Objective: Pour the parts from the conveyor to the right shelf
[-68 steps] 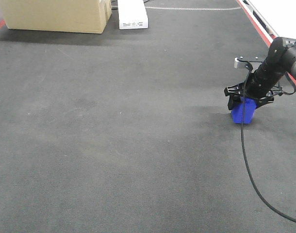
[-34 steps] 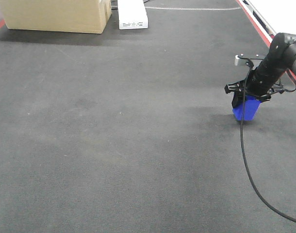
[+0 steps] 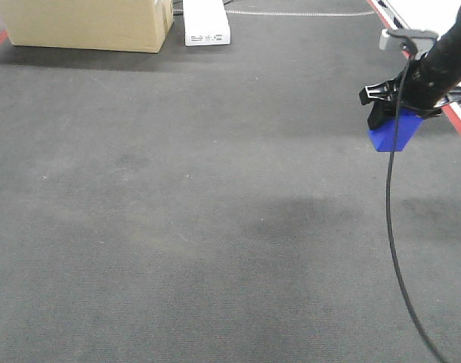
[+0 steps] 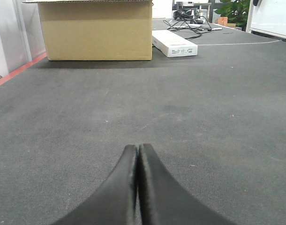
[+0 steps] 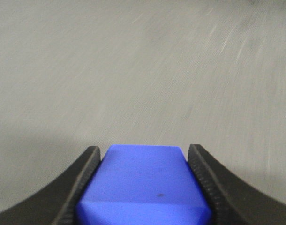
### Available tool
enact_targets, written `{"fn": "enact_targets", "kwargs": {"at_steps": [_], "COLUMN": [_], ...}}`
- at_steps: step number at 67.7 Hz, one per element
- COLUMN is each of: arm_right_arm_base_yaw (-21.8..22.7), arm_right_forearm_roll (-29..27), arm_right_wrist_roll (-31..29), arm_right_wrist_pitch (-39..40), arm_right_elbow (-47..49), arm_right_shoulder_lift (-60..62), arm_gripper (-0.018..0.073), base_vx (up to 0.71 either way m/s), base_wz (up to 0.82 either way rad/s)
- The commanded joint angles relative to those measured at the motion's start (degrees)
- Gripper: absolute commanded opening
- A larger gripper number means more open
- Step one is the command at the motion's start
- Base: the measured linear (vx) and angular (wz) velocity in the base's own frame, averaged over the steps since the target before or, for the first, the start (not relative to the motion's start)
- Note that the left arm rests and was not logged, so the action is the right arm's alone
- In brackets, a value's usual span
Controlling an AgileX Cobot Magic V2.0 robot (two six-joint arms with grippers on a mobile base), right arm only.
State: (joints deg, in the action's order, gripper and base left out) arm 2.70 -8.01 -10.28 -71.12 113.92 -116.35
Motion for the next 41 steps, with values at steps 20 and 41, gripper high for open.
{"fn": "enact_targets", "kwargs": {"at_steps": [20, 41], "arm_right_arm_base_yaw": [0.1, 0.1], "arm_right_forearm_roll": [-1.6, -1.6], "arm_right_wrist_roll": [-1.1, -1.1], "arm_right_wrist_pitch": [16.7, 31.2], "arm_right_elbow": [-31.4, -57.1], "arm_right_shoulder_lift": [35.6, 61.5], "arm_gripper": [-0.0006, -0.0006], "base_vx": [0.0, 0.0], "base_wz": [0.0, 0.0]}}
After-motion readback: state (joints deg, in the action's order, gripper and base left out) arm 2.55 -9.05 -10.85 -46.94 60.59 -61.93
